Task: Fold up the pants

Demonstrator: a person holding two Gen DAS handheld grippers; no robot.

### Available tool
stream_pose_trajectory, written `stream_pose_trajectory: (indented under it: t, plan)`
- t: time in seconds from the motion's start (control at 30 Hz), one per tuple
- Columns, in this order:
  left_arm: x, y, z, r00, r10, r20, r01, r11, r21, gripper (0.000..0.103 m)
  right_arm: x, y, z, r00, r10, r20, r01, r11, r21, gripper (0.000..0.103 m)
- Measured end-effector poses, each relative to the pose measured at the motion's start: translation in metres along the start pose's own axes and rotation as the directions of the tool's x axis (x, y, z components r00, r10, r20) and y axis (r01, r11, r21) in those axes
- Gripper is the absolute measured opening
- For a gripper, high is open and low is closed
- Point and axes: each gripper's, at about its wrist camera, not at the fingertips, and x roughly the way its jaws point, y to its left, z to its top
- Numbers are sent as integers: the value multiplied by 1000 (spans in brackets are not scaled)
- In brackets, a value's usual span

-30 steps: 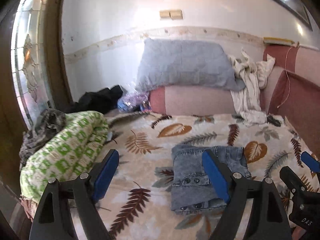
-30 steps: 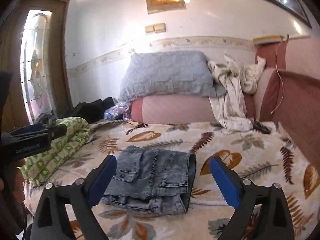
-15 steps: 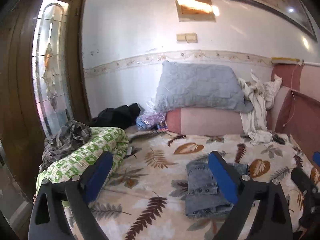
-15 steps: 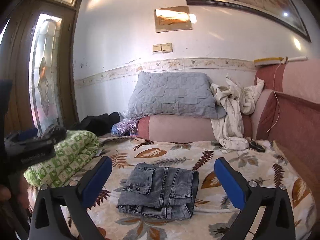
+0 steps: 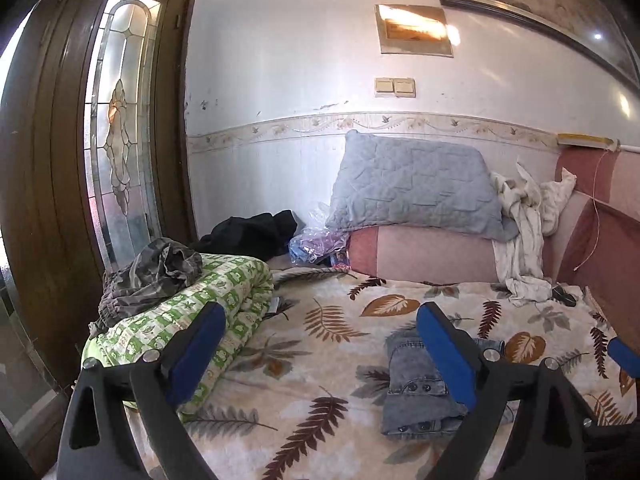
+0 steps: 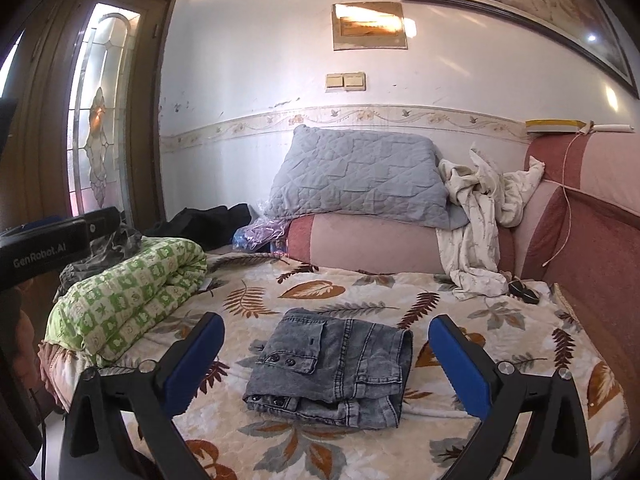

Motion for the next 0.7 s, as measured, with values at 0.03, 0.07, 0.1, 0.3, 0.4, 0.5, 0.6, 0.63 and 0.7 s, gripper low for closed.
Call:
stream_pose_trajectory:
  t: [0.03, 0.07, 0.1, 0.3, 0.4, 0.5, 0.6, 0.63, 0.7]
  plan:
    - [0, 1, 0, 1000, 3, 3, -3, 1000, -1, 97, 1, 1, 0, 1000, 3, -2, -3, 1000, 1, 103]
    - [0, 1, 0, 1000, 3, 3, -3, 1000, -2, 97, 1, 2, 0, 1000, 6, -2, -6, 1000, 2, 103]
    - [-1, 2, 0, 1000, 1, 1, -1, 1000, -3, 97, 2, 3, 0, 1000, 9, -2, -9, 1000, 3, 103]
    - [-3, 7, -1, 1000, 18, 5, -18, 1000, -19, 97, 6, 8, -2, 1000, 15, -13, -15, 1000, 9, 103]
    - [-3, 8, -2, 1000, 25, 2, -25, 999, -21, 97, 6, 10, -1, 1000, 19, -12, -19, 1000, 10, 103]
    - [-4, 8, -3, 1000, 30, 1, -30, 999, -16, 97, 7, 12, -1, 1000, 12, -12, -12, 1000, 3, 103]
    - [-4, 7, -4, 1000, 28, -2, -28, 1000, -6, 97, 8, 11, -2, 1000, 12, -14, -12, 1000, 8, 103]
    - [-4, 6, -4, 1000, 28, -4, -28, 1000, -3, 97, 8, 11, -2, 1000, 10, -16, -10, 1000, 9, 103]
    - [-4, 6, -5, 1000, 24, -7, -24, 1000, 1, 97, 8, 10, -3, 1000, 4, -20, -4, 1000, 12, 103]
